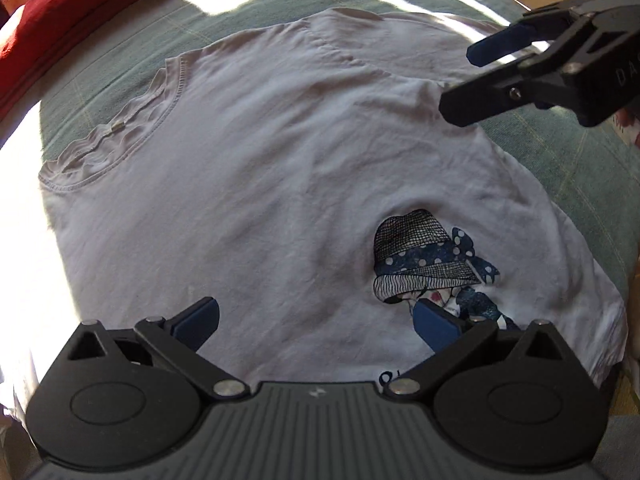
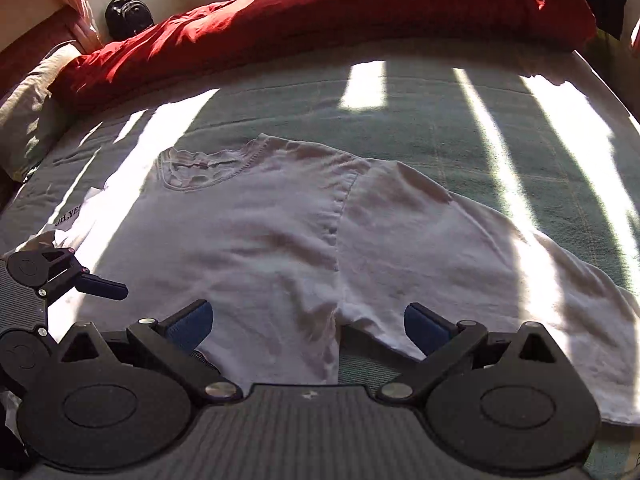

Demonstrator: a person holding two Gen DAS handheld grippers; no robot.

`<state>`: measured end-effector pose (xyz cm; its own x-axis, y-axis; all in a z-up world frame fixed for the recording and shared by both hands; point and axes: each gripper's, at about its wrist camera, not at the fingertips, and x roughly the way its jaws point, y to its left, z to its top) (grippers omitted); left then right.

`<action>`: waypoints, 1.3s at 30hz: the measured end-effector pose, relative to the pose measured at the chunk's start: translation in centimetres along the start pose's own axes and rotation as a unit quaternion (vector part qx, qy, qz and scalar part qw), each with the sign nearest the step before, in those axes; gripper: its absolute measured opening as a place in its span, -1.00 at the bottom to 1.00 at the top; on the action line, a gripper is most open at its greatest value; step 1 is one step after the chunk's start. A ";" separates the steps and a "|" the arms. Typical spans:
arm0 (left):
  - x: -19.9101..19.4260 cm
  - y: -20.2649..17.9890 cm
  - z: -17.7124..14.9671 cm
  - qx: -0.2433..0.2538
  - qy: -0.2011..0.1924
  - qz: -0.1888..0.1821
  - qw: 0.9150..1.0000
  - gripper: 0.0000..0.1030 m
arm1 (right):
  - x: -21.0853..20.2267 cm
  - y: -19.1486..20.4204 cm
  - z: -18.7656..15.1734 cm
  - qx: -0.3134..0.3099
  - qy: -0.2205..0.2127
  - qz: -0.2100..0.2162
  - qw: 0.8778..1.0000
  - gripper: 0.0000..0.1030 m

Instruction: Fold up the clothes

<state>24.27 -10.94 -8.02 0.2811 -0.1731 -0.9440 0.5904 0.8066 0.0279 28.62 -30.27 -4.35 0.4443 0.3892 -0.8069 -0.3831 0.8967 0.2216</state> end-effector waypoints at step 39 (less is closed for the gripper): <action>-7.1 13.9 -13.4 -0.244 -0.034 -0.034 0.969 0.84 | 6.9 12.5 1.5 -0.115 0.131 -0.016 0.984 1.00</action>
<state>20.36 9.03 -5.33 0.3140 -0.2584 -0.9136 0.1869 0.9602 -0.2074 28.12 -16.03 -6.33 0.2463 0.2660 -0.9320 -0.5590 0.8245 0.0875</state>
